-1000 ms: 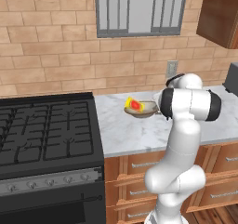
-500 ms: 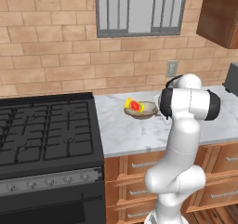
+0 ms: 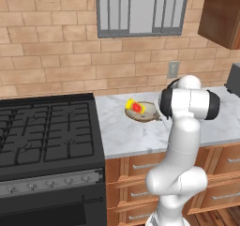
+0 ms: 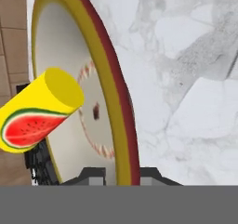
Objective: Place the cup inside the bowl on the dining table and move the bowl to any counter.
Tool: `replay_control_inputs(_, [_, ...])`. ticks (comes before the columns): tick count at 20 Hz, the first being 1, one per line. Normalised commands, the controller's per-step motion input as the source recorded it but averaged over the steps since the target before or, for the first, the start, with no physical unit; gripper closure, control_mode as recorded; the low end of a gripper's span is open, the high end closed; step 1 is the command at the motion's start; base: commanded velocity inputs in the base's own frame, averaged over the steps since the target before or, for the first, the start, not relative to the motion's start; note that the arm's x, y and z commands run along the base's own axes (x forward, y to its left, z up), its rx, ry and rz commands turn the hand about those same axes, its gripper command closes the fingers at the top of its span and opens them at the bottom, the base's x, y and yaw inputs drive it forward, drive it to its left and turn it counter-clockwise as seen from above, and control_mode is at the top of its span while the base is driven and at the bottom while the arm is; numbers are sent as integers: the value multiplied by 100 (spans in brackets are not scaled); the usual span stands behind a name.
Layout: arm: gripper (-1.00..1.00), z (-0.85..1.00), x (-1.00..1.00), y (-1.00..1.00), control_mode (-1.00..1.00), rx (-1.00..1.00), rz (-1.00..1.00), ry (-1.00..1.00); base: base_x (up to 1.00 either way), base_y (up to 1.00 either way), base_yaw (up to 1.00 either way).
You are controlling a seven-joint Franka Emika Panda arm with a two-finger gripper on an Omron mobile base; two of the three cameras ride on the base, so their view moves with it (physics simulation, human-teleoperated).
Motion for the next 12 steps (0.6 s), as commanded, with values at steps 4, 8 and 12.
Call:
replay_control_inputs(4, [100, -6, 0, 1, -100, 0, 0, 0, 0, 0, 0])
replay_control_inputs(8, [100, 0, 0, 0, -100, 0, 0, 0, 0, 0, 0])
replay_control_inputs(12, [-100, 0, 0, 0, -100, 0, 0, 0, 0, 0, 0])
